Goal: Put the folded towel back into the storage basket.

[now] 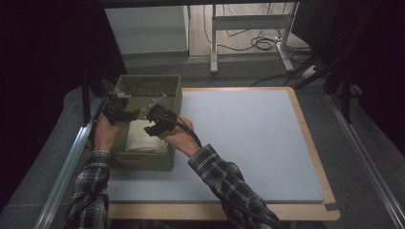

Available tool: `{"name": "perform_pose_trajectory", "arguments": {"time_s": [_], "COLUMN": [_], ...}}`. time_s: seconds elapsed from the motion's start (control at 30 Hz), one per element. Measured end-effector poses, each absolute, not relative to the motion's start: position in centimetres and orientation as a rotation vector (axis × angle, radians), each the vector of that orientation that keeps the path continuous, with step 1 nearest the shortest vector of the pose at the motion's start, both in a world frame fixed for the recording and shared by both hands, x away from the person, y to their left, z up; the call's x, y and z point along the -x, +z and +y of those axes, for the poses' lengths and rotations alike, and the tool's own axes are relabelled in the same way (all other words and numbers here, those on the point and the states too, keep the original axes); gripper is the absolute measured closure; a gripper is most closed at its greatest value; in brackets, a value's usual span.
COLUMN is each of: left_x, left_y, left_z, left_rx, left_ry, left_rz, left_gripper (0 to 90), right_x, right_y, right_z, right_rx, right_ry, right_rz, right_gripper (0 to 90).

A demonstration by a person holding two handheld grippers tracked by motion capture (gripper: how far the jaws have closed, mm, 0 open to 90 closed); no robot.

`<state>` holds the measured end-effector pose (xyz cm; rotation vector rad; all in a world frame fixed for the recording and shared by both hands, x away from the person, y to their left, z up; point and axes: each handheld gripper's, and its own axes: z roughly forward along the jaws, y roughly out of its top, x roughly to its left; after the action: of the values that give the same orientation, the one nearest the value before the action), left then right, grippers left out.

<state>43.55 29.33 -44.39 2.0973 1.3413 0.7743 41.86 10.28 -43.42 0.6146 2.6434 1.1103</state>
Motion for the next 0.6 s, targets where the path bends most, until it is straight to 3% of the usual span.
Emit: {"name": "perform_pose_trajectory", "arguments": {"time_s": [0.23, 0.6], "left_x": [-42.9, -41.5], "left_y": [-44.2, -44.0], "left_z": [29.1, 28.8], "left_rx": [-2.051, -1.965], "left_ry": [0.728, 0.631], "left_rz": [1.337, 1.324], "left_gripper": [27.0, 13.0], "right_x": [-41.5, -41.0], "right_y": [-42.8, -42.4], "right_z": [8.6, 5.9], "right_rx": [-0.603, -0.602], "right_ry": [1.194, 1.247], "right_rz": [2.611, 2.599], "right_gripper": [36.1, 24.5]}}
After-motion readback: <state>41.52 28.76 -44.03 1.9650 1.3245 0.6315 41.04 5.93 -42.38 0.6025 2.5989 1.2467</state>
